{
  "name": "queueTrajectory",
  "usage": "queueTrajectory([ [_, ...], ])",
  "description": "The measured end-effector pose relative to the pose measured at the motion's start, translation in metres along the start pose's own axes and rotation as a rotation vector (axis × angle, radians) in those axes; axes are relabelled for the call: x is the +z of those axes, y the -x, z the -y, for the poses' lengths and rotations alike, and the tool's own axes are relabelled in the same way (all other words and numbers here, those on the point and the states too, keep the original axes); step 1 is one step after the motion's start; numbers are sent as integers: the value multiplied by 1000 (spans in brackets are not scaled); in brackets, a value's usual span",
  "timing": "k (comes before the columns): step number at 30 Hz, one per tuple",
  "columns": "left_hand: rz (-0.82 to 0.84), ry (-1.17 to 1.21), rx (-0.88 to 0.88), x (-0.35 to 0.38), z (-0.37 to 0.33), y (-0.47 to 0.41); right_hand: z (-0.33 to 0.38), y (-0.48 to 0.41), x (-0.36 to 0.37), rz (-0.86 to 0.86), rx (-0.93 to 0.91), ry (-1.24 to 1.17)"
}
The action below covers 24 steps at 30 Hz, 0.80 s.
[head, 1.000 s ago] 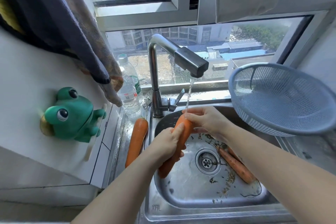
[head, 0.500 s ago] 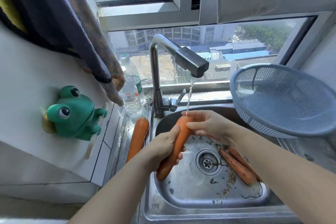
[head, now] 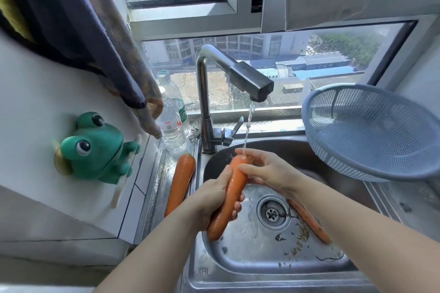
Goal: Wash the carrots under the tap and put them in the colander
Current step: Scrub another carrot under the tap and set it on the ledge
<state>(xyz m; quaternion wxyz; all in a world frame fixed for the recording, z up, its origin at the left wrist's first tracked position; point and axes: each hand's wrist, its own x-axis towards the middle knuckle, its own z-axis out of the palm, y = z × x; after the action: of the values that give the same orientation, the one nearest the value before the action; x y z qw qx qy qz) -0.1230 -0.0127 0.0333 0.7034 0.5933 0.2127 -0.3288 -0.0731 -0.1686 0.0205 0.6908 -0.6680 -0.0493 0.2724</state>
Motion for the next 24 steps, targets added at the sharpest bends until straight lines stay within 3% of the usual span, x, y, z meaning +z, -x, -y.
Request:
queueTrajectory([
  [4,40,105,-48,5,-2,1,0,-4,3,-105,-11,8],
  [8,53,142,-98,6,-3,1,-4,-5,1,-34,-7,64],
  [13,33,123,-67,10,-8,-2,-1,-6,5,-207,-83,151],
  [18,25,128,-65,9,-6,-3,-3,-4,9,-80,-54,215],
  [24,-12,118,-52,14,-6,-6,1,-9,19,-236,-100,341],
])
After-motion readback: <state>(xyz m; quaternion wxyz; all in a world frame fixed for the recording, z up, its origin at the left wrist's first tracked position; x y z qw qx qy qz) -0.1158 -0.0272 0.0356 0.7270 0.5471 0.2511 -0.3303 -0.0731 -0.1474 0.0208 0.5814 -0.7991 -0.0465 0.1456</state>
